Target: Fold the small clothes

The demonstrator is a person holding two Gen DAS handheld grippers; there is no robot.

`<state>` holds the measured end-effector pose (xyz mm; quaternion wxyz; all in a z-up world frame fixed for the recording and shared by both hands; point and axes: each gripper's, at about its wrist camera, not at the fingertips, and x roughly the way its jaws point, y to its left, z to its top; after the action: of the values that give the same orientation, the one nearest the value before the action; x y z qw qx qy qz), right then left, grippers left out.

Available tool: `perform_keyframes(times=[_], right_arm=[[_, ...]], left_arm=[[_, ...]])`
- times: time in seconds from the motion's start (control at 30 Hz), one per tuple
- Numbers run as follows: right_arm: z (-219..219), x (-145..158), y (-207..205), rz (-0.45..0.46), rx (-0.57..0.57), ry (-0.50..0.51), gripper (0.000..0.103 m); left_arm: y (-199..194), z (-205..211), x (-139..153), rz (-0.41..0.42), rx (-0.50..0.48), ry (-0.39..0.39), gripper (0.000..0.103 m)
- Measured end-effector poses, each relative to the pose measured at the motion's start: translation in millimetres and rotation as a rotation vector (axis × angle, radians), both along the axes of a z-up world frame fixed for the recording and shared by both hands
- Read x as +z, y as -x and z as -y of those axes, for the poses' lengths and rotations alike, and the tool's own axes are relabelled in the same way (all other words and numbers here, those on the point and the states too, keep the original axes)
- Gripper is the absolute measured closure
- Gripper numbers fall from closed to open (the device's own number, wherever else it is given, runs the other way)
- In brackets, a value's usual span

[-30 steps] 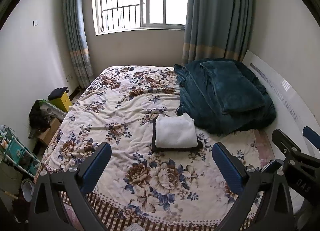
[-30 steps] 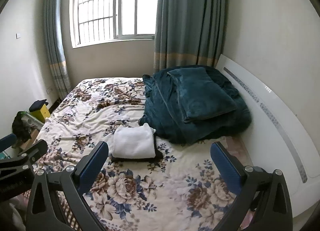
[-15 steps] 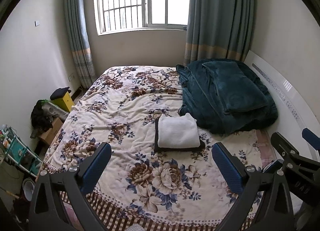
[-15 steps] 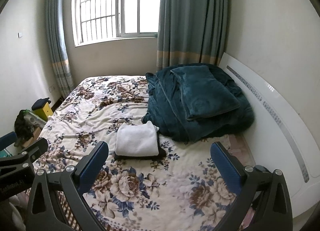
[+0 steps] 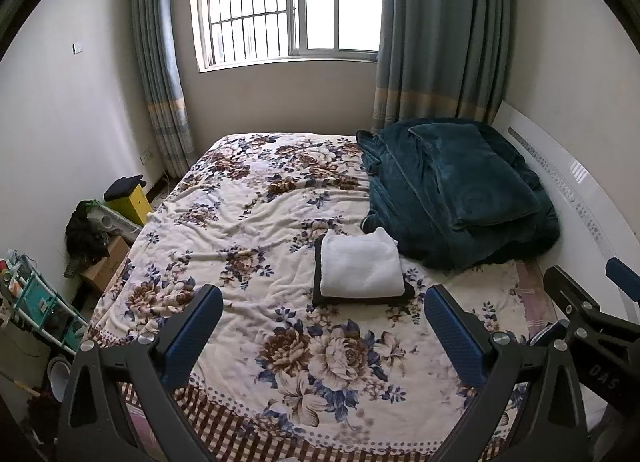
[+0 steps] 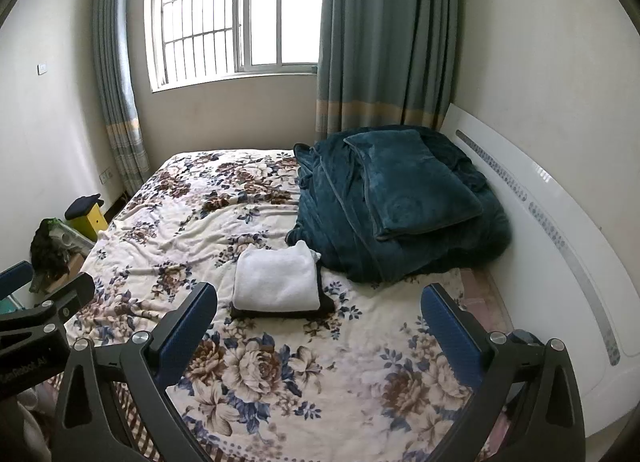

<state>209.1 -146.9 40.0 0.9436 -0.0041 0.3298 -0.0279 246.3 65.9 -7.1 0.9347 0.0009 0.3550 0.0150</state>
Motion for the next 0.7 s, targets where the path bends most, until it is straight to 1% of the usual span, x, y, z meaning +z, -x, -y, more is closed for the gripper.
perform_keyframes(times=[0.7], right_arm=[[-1.4,-1.3,-2.0,-0.008,0.005,-0.001,0.000]], left_arm=[[-1.0,-2.0,-5.6,-0.013,0.013,0.001,0.000]])
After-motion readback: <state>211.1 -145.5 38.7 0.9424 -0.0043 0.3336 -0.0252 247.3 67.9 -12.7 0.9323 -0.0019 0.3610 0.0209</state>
